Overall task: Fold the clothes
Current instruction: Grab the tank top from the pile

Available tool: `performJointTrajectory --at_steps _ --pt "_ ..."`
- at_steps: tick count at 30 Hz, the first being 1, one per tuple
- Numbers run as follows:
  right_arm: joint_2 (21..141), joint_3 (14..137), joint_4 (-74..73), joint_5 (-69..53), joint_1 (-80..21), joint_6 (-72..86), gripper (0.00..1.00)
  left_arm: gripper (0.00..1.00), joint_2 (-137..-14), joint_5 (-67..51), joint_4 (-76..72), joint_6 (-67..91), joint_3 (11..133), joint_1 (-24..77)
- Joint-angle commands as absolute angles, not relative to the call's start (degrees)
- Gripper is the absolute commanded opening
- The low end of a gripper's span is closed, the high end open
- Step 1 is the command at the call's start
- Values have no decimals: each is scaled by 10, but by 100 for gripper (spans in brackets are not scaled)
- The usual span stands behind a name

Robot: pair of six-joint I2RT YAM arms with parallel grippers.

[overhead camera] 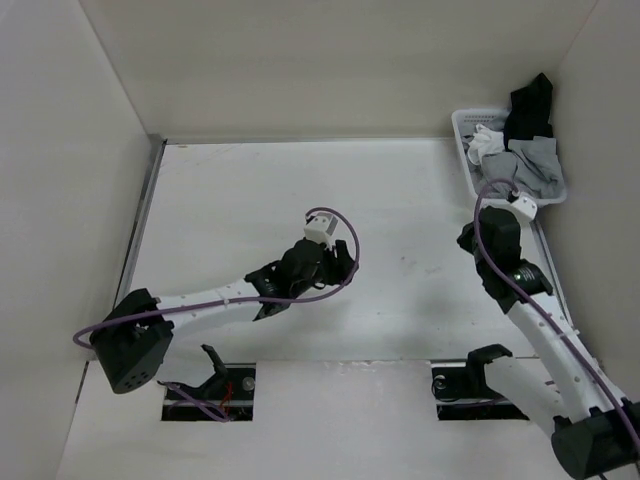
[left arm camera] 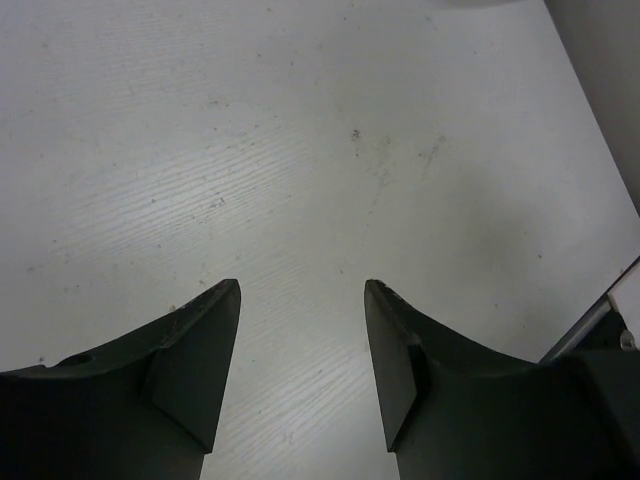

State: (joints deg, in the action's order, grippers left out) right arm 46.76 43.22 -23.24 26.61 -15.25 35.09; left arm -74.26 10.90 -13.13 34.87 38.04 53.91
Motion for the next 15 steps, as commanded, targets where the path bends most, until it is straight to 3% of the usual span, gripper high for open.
performJointTrajectory --at_steps 1,3,6,7,10,13,15 --pt "510 465 -154 242 -126 334 14 50 -759 96 -200 346 388 533" --pt "543 488 -142 235 -103 325 5 40 -761 98 -232 339 369 533" --pt "594 525 -120 231 -55 310 3 8 -752 98 -254 330 347 532" --pt "619 542 -109 230 -34 305 3 4 -748 100 -256 329 343 532" --pt "718 615 -86 226 27 285 15 7 -737 105 -265 328 330 529" --pt "824 692 -62 225 71 265 34 24 -743 106 -279 328 318 517" --pt "900 754 -56 222 94 253 39 35 -749 106 -289 331 312 504"
